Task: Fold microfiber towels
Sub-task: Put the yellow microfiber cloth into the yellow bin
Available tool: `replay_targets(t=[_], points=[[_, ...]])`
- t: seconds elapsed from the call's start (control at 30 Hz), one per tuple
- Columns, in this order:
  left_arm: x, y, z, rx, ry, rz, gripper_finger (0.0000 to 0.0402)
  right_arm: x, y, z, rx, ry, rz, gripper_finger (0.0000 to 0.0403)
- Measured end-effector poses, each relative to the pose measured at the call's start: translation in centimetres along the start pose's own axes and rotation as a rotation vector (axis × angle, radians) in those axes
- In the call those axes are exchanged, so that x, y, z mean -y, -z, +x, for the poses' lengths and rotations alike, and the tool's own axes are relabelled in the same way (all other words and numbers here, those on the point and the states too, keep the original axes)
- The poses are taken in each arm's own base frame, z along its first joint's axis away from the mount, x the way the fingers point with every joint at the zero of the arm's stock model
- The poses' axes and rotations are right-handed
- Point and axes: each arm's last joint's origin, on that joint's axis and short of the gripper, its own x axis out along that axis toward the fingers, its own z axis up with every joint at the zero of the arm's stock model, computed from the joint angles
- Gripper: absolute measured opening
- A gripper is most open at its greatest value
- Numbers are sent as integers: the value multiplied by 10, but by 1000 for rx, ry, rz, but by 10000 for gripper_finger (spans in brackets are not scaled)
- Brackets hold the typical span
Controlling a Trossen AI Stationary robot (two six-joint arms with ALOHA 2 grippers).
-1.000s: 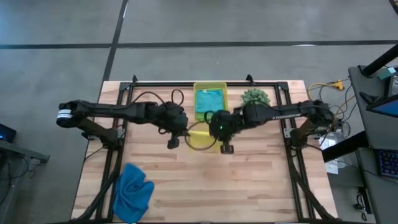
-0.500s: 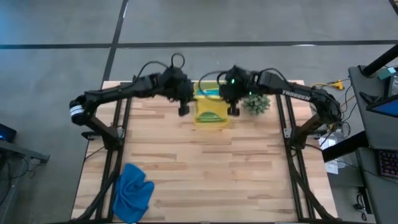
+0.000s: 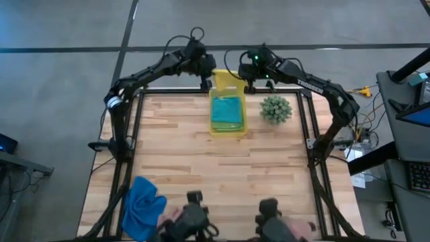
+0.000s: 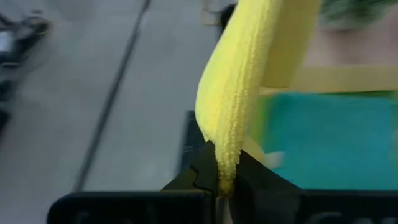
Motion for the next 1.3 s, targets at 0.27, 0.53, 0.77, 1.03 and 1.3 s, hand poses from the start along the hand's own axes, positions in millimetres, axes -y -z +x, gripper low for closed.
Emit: replay_targets(t=[0.27,0.53,0.77,1.03,1.3], points=[[-30,1,11,-48,-106,103,0,8,15,46,-22,41,-171,9],[-6,25,33,-156,-11,118,0,-3,26,65,-107,-38,-183,9],[20,31,42,-218,70,115,0,-16,27,59,-137,-163,-35,9],[43,26,43,-265,120,150,0,-42,18,58,-175,-267,19,9],[64,29,42,-344,199,120,0,-80,11,63,-189,-362,40,9]])
